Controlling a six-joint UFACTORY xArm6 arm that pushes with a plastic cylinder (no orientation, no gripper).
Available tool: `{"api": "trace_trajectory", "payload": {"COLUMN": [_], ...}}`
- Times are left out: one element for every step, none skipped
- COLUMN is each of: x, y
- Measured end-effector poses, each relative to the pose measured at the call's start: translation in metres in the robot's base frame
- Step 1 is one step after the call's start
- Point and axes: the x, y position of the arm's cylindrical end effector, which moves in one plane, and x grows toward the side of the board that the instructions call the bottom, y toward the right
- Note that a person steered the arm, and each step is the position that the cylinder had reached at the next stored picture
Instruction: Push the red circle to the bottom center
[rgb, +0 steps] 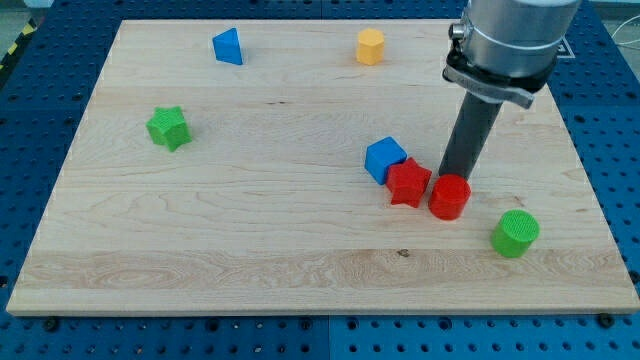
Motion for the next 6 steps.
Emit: {"api": "trace_trajectory", "payload": {"x": [0.004, 0.006, 0.009, 0.027, 0.034, 0.037], "y": [-0.001, 0.006, 0.016, 0.003, -0.021, -0.043]}}
